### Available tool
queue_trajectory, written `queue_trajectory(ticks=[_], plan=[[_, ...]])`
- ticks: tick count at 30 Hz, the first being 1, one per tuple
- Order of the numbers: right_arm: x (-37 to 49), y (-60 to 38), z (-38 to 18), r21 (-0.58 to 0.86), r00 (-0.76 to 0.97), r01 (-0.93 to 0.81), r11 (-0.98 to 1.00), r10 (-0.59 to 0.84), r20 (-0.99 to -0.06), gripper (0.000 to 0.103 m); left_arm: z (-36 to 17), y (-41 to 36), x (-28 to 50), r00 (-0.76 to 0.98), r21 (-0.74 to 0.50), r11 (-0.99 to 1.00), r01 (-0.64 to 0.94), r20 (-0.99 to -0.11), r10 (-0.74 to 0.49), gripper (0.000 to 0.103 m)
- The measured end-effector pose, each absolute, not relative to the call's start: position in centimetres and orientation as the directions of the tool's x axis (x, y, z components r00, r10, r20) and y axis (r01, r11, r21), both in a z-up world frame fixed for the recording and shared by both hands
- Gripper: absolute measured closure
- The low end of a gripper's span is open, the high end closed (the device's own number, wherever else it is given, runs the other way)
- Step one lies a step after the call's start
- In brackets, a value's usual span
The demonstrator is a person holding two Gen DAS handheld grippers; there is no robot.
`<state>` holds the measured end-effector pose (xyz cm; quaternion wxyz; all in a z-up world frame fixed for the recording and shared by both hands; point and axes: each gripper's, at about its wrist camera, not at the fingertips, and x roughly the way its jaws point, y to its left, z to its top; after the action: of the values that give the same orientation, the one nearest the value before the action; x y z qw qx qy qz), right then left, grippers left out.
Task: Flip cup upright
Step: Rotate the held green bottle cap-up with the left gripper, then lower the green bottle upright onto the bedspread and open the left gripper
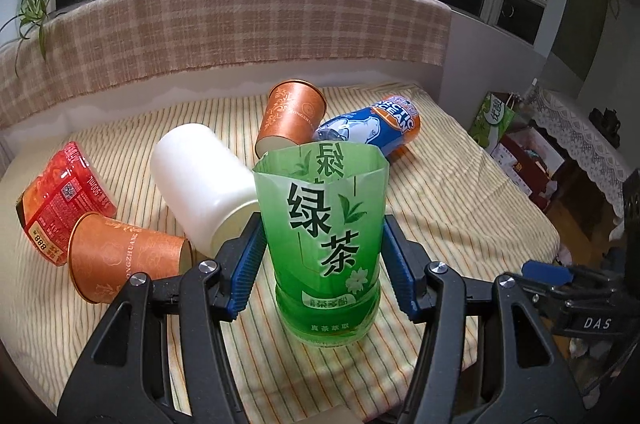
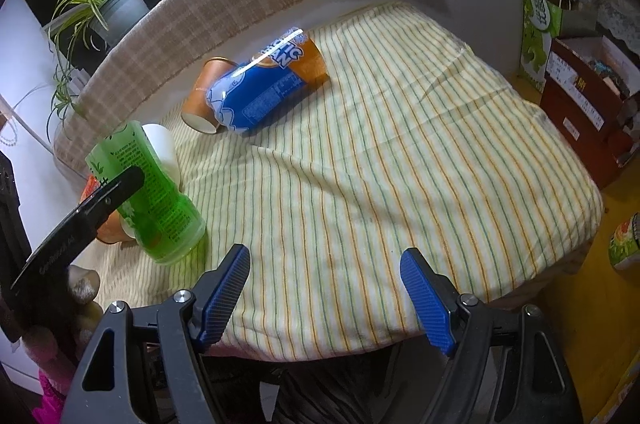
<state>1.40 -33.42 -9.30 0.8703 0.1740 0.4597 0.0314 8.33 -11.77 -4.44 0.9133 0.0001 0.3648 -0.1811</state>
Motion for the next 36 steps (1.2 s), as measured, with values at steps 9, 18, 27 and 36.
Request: queue_trajectory(ticks=[9,18,27,36], plan=[[1.3,-32.3,-8.3,0.285,0.599,0.074,0.956,0.186,-0.779,0.023,-4.4,-10.9,7.2,0.655,-0.147,0.928,0.342,-0.67,-0.348,0.045],[0.9,-31.7,-7.9,0.282,0.602,0.062,0.957,0.19,-0.776,0.023,-4.6,-10.4,6.4,0.626,-0.177,0.919,0.351,-0.686,-0.371,0.044],[0.5,-30.9,-7.1,0.27,0.626,0.039,0.962,0.187,-0.757,0.023,-4.5,-9.2,5.1,0.62,-0.19,0.916,0.354,-0.686,-0.382,0.021],[0.5,-29.4,-6.1,0.247,0.666,-0.003,0.969,0.186,-0.723,0.023,-4.1,-7.1,3.5,0.637,-0.182,0.928,0.326,-0.683,-0.358,0.017]])
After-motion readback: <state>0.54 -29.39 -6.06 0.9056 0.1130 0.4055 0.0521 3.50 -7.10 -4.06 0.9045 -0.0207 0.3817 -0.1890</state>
